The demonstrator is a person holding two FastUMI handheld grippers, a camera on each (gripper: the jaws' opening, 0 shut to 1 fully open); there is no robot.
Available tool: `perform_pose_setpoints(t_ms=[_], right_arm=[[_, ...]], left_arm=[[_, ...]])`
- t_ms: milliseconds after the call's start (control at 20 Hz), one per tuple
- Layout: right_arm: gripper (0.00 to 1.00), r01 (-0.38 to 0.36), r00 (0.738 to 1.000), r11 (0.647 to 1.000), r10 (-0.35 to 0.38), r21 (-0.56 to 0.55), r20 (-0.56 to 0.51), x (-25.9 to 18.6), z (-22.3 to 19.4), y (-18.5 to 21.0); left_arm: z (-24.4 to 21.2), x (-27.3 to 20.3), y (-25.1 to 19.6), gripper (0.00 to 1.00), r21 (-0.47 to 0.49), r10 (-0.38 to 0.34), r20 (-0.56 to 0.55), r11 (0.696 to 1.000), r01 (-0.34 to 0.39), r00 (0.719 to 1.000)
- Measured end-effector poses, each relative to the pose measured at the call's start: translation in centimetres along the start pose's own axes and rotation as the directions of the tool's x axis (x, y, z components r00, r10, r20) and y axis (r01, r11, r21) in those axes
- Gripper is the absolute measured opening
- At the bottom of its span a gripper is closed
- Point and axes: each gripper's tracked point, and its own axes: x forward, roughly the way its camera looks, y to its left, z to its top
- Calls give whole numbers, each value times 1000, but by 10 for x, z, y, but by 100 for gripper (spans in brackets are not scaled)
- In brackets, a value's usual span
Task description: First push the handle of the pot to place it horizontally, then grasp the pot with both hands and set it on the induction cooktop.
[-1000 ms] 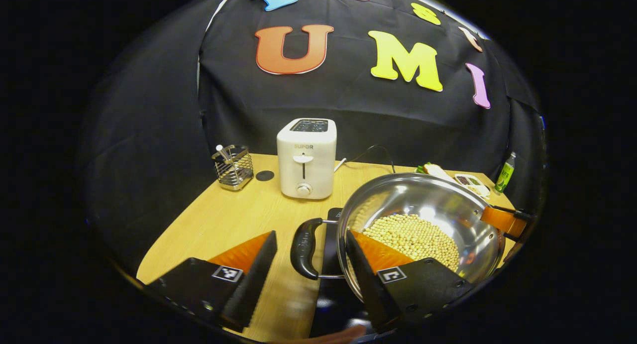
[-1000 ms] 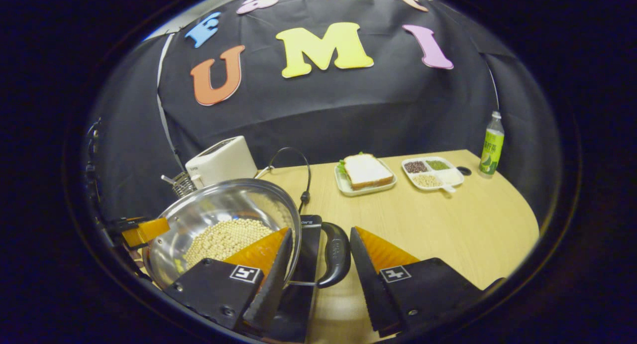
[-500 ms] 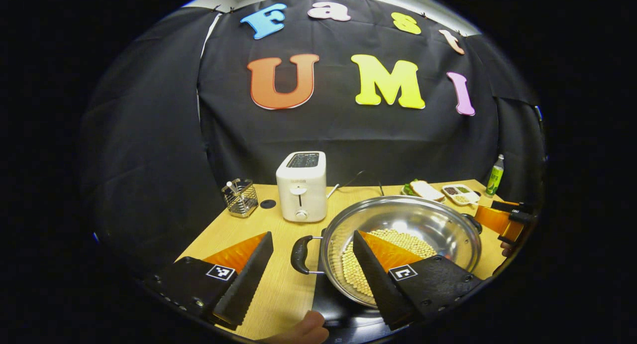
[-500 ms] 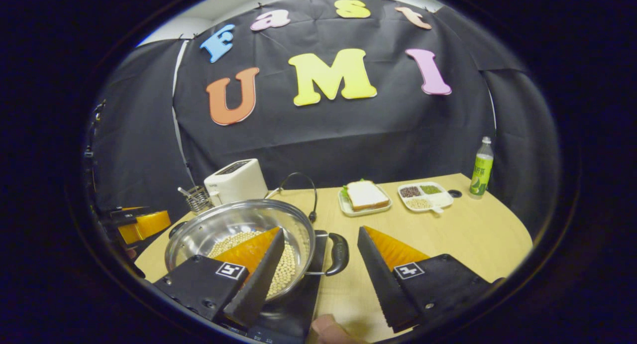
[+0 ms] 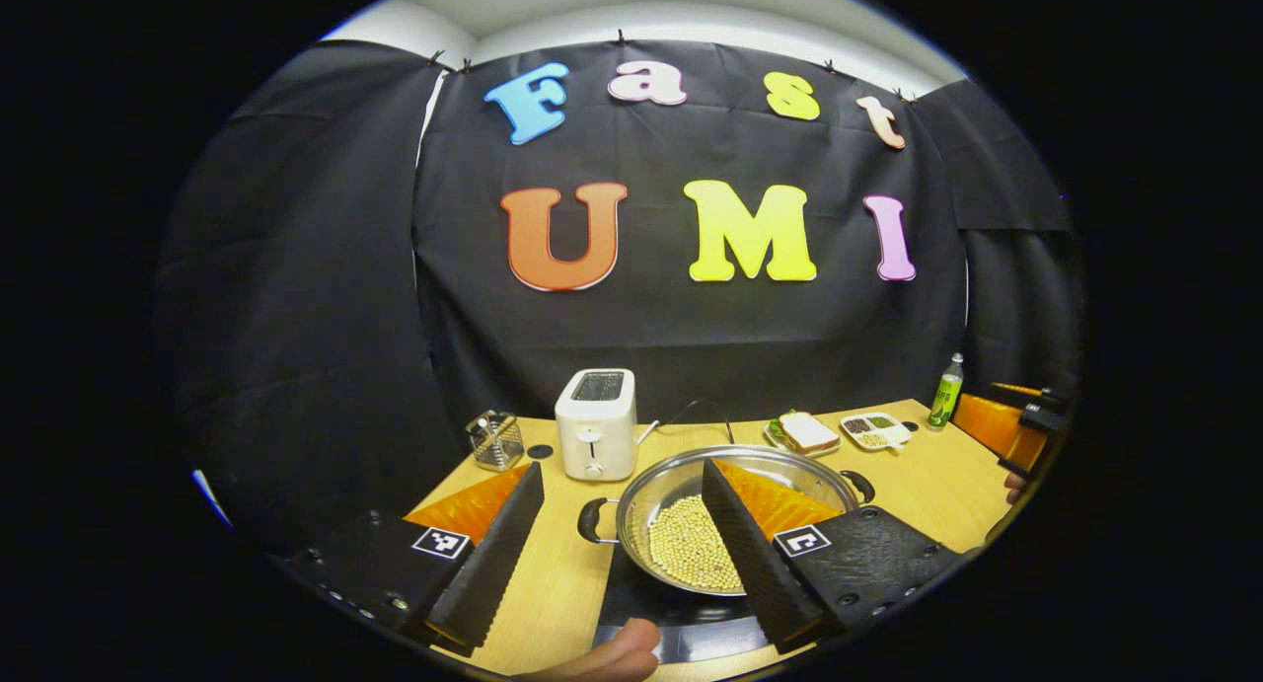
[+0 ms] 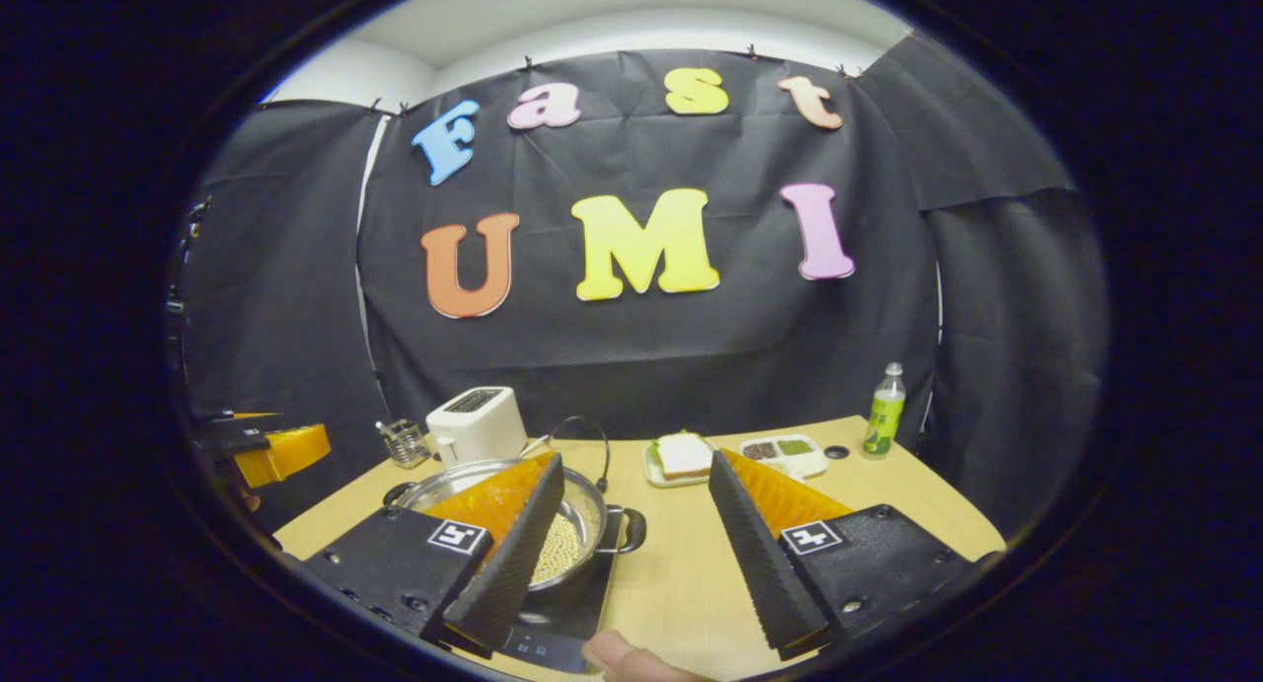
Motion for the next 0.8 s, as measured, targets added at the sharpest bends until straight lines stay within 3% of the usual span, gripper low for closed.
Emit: perform_pose_setpoints(t_ms=[250, 400, 650, 800], right_arm=[[93, -5, 990, 1000, 9, -29, 139, -76, 60, -25], [93, 48, 979, 997, -35, -61, 199, -127, 84, -47], [94, 121, 970, 990, -104, -68, 219, -190, 90, -80], [93, 141, 962, 990, -132, -23, 238, -220, 91, -96]], left_arm=[[51, -61, -15, 96, -19, -11, 99, 1000, 13, 995], [76, -97, -35, 96, -22, -40, 160, 999, 44, 986], [95, -150, -55, 96, 16, -22, 225, 1000, 19, 974], [98, -178, -86, 96, 7, -67, 288, 998, 67, 955]])
